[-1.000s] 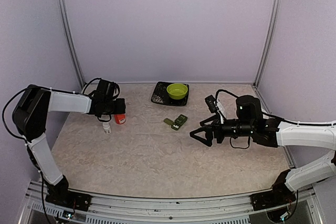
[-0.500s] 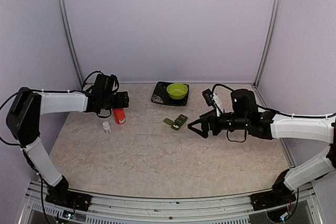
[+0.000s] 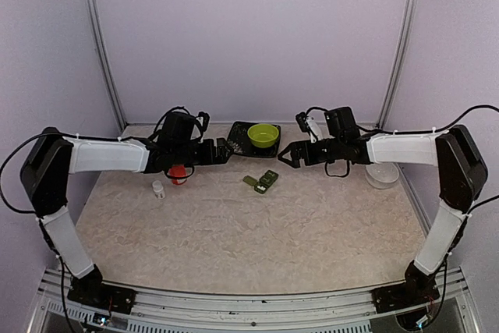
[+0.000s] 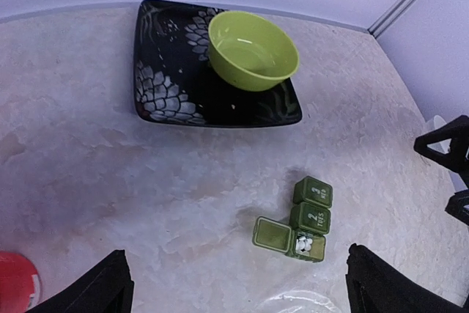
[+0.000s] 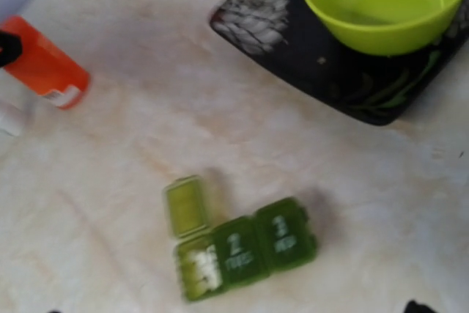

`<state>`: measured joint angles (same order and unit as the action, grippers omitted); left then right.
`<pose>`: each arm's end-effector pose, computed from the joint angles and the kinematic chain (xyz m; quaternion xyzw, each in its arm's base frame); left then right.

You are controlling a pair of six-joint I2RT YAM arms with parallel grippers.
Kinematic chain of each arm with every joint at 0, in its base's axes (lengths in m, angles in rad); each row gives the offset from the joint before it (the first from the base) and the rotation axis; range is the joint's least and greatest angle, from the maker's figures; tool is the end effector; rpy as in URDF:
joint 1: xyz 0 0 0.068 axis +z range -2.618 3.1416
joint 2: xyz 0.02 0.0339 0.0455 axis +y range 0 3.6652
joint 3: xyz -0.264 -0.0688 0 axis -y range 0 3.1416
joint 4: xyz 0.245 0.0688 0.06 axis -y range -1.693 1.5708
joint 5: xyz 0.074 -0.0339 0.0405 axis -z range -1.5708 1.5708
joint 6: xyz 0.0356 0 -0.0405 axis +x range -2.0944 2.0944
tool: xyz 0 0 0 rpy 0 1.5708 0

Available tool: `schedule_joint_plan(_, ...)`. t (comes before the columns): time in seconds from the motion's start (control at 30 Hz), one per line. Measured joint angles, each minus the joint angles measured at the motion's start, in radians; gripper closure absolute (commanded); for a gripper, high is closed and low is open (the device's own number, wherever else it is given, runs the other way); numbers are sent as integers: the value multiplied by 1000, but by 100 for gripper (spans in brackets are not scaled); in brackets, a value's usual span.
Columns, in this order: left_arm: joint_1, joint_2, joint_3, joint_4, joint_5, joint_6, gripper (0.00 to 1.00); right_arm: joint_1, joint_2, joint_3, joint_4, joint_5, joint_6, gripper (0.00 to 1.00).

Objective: Sort the pills into containers
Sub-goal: Position the pill container at the center of the board.

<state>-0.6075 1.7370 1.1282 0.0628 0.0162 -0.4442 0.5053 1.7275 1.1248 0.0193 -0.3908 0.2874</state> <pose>0.3221 -0.2246 0.2261 0.0750 0.8683 -0.2522 0.4205 0.3314 0.1989 0.2259 -0.1854 0.8487 0.3372 0.3628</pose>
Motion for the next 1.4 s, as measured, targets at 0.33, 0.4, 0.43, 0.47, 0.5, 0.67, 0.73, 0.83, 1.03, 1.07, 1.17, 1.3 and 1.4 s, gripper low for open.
schedule_joint_plan(0.33,0,235,0,178,213,-118,1,-12,279,234,-67,-122,-58,3)
schedule_joint_plan(0.4,2,259,2,203,246,-137,1,-14,306,241,-83,-150,-65,4)
schedule_joint_plan(0.43,2,267,4,215,260,-146,1,-14,318,246,-87,-162,-70,4)
schedule_joint_plan(0.47,2,273,5,224,270,-152,1,-15,328,251,-93,-174,-74,4)
schedule_joint_plan(0.5,2,276,6,235,280,-161,1,-15,339,258,-99,-187,-80,4)
schedule_joint_plan(0.67,2,277,6,285,304,-185,1,-17,369,261,-106,-234,-97,4)
schedule_joint_plan(0.73,2,277,5,301,305,-192,1,-17,381,260,-102,-248,-101,3)
schedule_joint_plan(0.83,2,277,-3,322,306,-201,1,-18,399,256,-88,-264,-102,3)
schedule_joint_plan(1.03,-5,277,-30,333,302,-203,1,-18,425,255,-65,-294,-110,3)
schedule_joint_plan(1.07,-6,277,-33,334,300,-203,1,-18,427,254,-61,-300,-112,3)
schedule_joint_plan(1.17,-6,276,-43,335,292,-203,1,-18,429,251,-49,-318,-127,0)
schedule_joint_plan(1.3,-6,276,-53,338,288,-203,1,-18,433,245,-45,-322,-145,0)
schedule_joint_plan(1.4,-6,276,-53,341,287,-205,1,-18,435,242,-40,-298,-149,0)
